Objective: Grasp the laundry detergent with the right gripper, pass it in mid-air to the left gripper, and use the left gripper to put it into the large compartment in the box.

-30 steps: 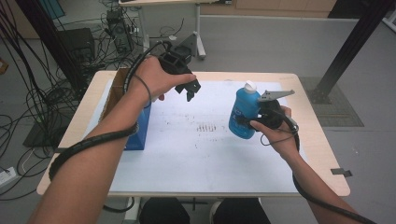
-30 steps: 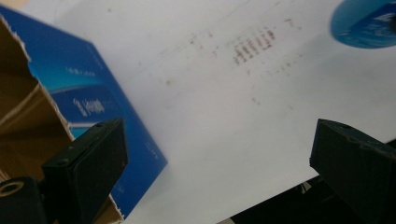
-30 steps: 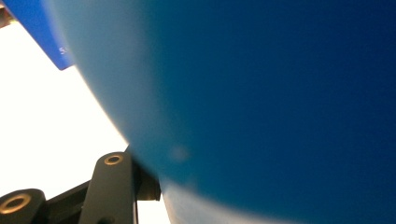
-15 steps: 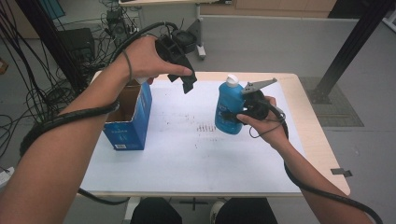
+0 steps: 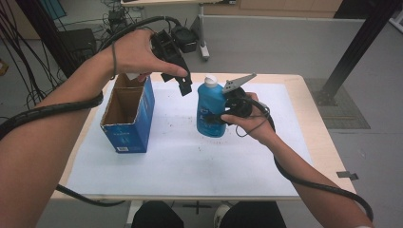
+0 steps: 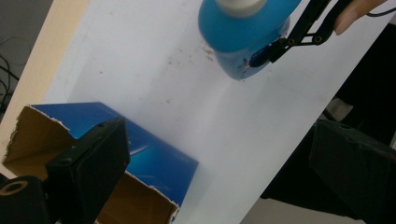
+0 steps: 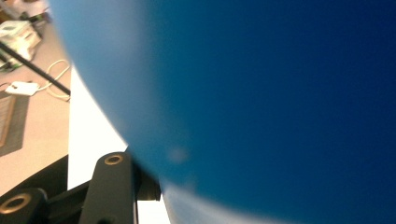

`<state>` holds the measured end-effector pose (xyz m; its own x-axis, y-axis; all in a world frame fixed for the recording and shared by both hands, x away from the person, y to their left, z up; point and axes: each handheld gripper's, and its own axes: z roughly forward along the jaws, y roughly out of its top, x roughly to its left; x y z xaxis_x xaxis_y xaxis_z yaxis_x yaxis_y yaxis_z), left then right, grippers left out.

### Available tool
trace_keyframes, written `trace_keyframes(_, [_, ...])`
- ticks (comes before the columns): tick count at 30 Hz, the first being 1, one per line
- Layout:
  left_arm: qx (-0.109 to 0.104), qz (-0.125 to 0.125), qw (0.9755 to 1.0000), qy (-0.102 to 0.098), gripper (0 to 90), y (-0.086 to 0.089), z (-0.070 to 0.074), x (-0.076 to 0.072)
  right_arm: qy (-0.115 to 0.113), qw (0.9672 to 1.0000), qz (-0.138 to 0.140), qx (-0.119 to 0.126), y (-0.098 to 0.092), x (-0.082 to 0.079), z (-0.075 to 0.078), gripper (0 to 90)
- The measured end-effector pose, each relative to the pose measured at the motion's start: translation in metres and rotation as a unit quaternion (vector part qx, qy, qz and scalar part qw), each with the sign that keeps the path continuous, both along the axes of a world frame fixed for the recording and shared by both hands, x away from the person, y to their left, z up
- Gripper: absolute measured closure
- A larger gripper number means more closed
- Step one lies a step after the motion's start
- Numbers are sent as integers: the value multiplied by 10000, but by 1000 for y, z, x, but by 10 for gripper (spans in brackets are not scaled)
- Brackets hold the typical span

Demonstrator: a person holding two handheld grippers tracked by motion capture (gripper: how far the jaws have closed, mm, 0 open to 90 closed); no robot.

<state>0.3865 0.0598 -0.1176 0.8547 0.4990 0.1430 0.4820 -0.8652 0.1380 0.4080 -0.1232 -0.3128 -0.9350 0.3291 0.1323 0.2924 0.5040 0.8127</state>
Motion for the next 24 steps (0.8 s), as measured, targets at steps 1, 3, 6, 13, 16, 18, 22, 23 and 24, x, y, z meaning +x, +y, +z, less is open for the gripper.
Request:
trace_keyframes(1, [37,-43,10000,-18,56,-1,-1,0,-25,10000,80,-12,4,0,0,434])
trace_keyframes(3, [86,-115,9999,-6,56,-3,-3,0,-59,9997,225,-32,12,1,1,434])
trace_keyframes(6, [120,-202,9997,102,56,-5,-6,0,-86,9989,456,-69,22,0,1,434])
trace_keyframes(13, [135,-390,9990,191,54,-8,-10,1,-147,9965,808,-131,36,-1,-2,434])
trace_keyframes(16, [203,-497,9983,224,54,-11,-10,2,-166,9946,1013,-150,43,-1,-4,433])
trace_keyframes(18, [213,-546,9980,238,53,-12,-10,3,-184,9940,1070,-139,45,-1,-5,433])
trace_keyframes(22, [316,-672,9968,307,55,-14,-10,2,-227,9913,1292,-100,52,-3,-6,433])
trace_keyframes(23, [316,-672,9968,307,54,-14,-10,2,-227,9913,1292,-100,52,-3,-6,433])
trace_keyframes(24, [305,-699,9966,309,54,-15,-11,1,-236,9910,1312,-92,53,-3,-6,433])
